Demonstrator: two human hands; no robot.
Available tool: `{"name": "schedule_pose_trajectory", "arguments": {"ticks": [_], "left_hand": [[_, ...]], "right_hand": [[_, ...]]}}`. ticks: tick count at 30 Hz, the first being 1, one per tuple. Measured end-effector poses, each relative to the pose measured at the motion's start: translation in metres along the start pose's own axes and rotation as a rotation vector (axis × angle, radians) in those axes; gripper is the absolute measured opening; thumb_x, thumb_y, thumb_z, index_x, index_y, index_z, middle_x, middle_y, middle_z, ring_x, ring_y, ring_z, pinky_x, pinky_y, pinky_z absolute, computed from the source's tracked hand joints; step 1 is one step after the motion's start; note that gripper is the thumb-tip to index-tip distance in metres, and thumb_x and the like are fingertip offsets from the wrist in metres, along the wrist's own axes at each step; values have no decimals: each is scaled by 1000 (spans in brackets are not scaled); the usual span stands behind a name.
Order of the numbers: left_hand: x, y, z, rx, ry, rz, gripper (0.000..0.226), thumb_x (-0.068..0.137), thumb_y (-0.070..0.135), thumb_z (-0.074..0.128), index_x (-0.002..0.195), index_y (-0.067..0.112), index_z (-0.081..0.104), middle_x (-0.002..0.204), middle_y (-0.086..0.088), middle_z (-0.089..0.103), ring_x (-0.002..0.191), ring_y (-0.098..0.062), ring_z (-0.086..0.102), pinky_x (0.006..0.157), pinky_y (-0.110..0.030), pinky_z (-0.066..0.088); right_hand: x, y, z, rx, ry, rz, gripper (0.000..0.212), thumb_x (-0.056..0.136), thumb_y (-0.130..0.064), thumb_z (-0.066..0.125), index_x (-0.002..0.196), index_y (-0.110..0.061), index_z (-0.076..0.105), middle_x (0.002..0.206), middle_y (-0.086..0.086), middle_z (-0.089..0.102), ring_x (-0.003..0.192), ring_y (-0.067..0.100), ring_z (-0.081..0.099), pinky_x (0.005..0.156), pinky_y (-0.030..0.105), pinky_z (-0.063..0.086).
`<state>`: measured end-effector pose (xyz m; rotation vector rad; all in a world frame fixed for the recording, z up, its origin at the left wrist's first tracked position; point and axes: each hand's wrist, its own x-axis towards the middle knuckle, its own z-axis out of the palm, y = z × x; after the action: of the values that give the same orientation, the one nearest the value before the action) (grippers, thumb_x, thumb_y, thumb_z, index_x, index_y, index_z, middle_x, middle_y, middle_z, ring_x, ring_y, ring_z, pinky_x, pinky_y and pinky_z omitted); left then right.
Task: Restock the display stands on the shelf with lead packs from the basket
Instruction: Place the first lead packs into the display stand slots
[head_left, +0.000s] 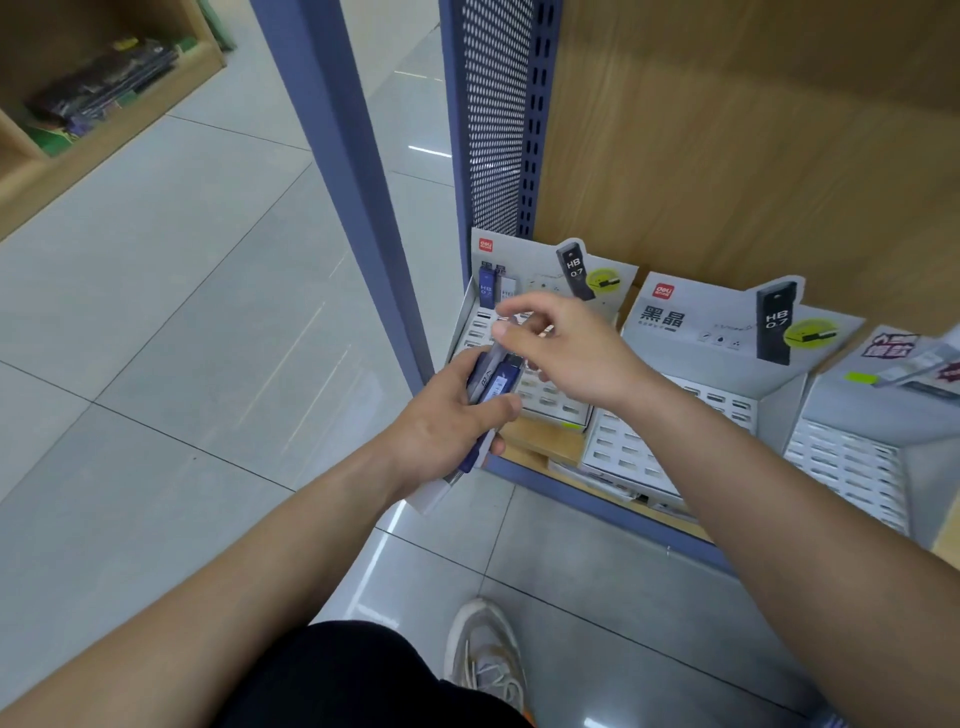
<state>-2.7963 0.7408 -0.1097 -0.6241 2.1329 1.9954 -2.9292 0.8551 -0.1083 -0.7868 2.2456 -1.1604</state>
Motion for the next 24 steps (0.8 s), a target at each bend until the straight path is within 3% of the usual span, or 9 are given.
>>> {"name": "schedule_pose_trajectory", "arguments": {"ticks": [4, 8, 13, 17, 22, 24], "left_hand": [[1, 5, 5, 18, -30, 3, 35, 98, 18, 67, 129, 24, 53, 100, -4, 65, 66, -16, 62, 60, -22, 54], [2, 4, 7, 7, -51, -12, 34, 98, 16, 65, 128, 24, 54, 106, -2, 71, 68, -20, 62, 59, -25, 54], [3, 1, 3, -101, -32, -20, 33, 101, 15, 59, 132, 27, 55, 89, 3, 72, 69, -23, 59, 58, -29, 51], [5, 2, 3, -163, 20, -15, 30, 102, 14, 59, 130, 25, 55, 87, -3, 70, 68, -23, 58, 57, -31, 51], [7, 5, 2, -148, 77, -7, 32, 102, 17, 58, 133, 21, 54, 86, -3, 69, 64, -20, 59, 60, -34, 52], [7, 6, 3, -135, 87, -12, 34, 102, 18, 58, 135, 24, 52, 88, -4, 69, 65, -21, 60, 64, -37, 54]], "right_hand": [[-1, 4, -4, 82, -35, 42, 20, 89, -45, 69, 88, -25, 70, 72, 1, 61, 65, 16, 58, 67, 45, 56], [-3, 8, -18, 275, 79, 85, 17, 90, -33, 72, 89, -17, 67, 77, 7, 62, 66, 14, 58, 62, 32, 51], [-5, 16, -36, 470, 161, 153, 18, 93, -22, 71, 88, -11, 59, 67, 9, 60, 51, 16, 55, 48, 27, 48], [-15, 21, -39, 468, 41, 208, 9, 95, -15, 67, 100, -9, 64, 71, 10, 69, 58, 20, 65, 55, 29, 56], [-28, 19, -37, 418, -189, 244, 19, 96, -8, 64, 113, -2, 61, 92, 18, 75, 72, 23, 71, 67, 30, 60], [-32, 16, -35, 376, -272, 214, 24, 96, -4, 61, 119, -9, 59, 92, 17, 76, 75, 22, 71, 66, 29, 59]]}}
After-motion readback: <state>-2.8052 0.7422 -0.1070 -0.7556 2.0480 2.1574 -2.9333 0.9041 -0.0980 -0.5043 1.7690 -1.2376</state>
